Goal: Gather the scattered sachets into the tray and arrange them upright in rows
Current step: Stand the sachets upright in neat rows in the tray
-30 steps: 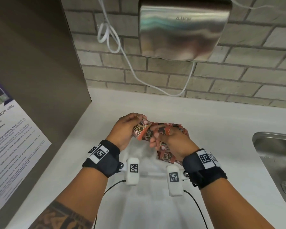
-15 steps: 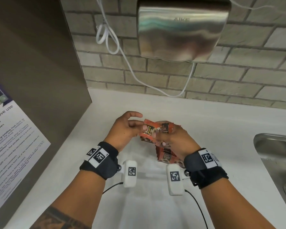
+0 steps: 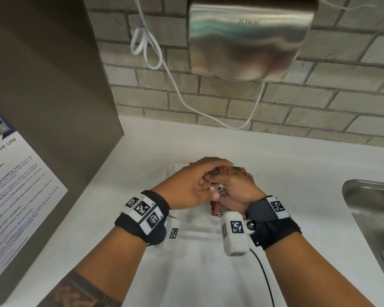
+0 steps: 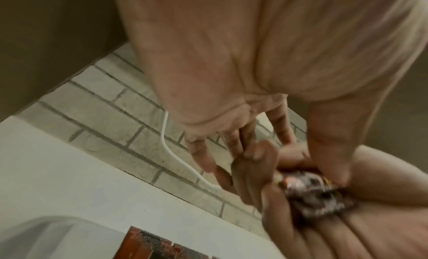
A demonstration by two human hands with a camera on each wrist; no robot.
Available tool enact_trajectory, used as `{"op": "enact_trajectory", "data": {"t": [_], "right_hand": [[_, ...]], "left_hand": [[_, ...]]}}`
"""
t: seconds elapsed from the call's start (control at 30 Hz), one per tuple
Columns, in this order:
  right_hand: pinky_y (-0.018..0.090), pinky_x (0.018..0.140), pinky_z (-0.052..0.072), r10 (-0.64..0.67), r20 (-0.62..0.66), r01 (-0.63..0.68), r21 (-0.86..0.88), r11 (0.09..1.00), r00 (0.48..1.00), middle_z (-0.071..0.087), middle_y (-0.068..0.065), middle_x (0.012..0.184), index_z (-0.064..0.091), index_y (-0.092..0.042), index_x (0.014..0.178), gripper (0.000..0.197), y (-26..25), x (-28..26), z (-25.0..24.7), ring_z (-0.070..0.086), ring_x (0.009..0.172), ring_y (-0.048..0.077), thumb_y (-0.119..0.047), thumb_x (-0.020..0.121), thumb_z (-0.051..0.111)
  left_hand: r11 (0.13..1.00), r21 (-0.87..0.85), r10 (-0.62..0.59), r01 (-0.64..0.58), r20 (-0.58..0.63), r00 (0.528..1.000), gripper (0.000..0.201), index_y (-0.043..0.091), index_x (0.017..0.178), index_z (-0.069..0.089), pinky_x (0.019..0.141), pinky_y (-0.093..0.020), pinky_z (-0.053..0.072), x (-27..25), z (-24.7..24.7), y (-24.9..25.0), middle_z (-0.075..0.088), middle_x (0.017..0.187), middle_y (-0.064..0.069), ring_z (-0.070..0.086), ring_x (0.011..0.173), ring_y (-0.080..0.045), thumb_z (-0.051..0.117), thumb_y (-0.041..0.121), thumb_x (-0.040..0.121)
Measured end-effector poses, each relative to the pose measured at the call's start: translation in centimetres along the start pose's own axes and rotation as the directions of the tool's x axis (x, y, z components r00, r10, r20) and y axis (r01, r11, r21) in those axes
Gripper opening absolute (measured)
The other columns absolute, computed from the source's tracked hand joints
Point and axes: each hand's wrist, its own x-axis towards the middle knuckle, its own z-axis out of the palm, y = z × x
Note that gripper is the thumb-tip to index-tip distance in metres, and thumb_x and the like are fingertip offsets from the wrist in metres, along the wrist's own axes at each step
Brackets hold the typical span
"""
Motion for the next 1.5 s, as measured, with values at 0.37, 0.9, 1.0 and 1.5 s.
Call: {"op": "enact_trajectory", "data": {"t": [0.37,0.9,1.0,1.5], "right_hand": [[0.041,0.09,0.056,-0.167,-0.181,0.097,-0.341,0.935,0.969,0.076,0.009,0.102,0.07,-0.008,0.109,0.016,0.2,0.1,-0.2,0.072,0.099,0.026,-0.015,0.096,0.063],[0.009,0.068,0.041,-0.541,-0.264,0.146,-0.786,0.6,0.799,0.061,-0.013,0.106,0.063,-0.033,0.108,0.023,-1.2,0.0,-1.0,0.058,0.09,-0.001,-0.034,0.088,0.074],[0.004,0.071,0.041,-0.579,-0.1,0.257,-0.826,0.502,0.809,0.067,-0.014,0.094,0.069,-0.031,0.098,0.013,-2.9,-0.1,-0.8,0.061,0.086,0.0,-0.026,0.088,0.074],[0.013,0.068,0.045,-0.392,-0.029,0.178,-0.859,0.48,0.919,0.074,-0.007,0.08,0.073,-0.03,0.078,0.013,-5.4,2.7,-0.5,0.066,0.074,0.002,-0.02,0.085,0.078]], "left_hand": [[0.954,0.291,0.127,-0.067,-0.192,0.973,0.075,0.028,0.14,0.06,0.106,-0.037,0.047,0.2,-1.0,-2.9,0.053,0.142,0.01,0.053,0.13,-0.009,0.087,0.011,0.072],[0.711,-0.667,-0.351,0.223,-0.061,0.934,0.034,0.004,0.133,0.06,0.092,-0.045,0.057,1.0,-0.9,-1.9,0.068,0.111,-0.019,0.065,0.099,-0.033,0.058,0.012,0.1],[0.783,-0.574,-0.348,0.24,-0.085,0.934,0.027,0.002,0.122,0.064,0.094,-0.052,0.057,0.9,-0.9,-1.9,0.068,0.099,-0.023,0.067,0.09,-0.032,0.064,0.012,0.097],[0.835,-0.475,-0.383,0.279,-0.136,0.913,0.03,0.009,0.118,0.067,0.085,-0.036,0.061,0.5,-1.5,-2.5,0.074,0.11,-0.013,0.072,0.101,-0.022,0.072,0.001,0.089]]}}
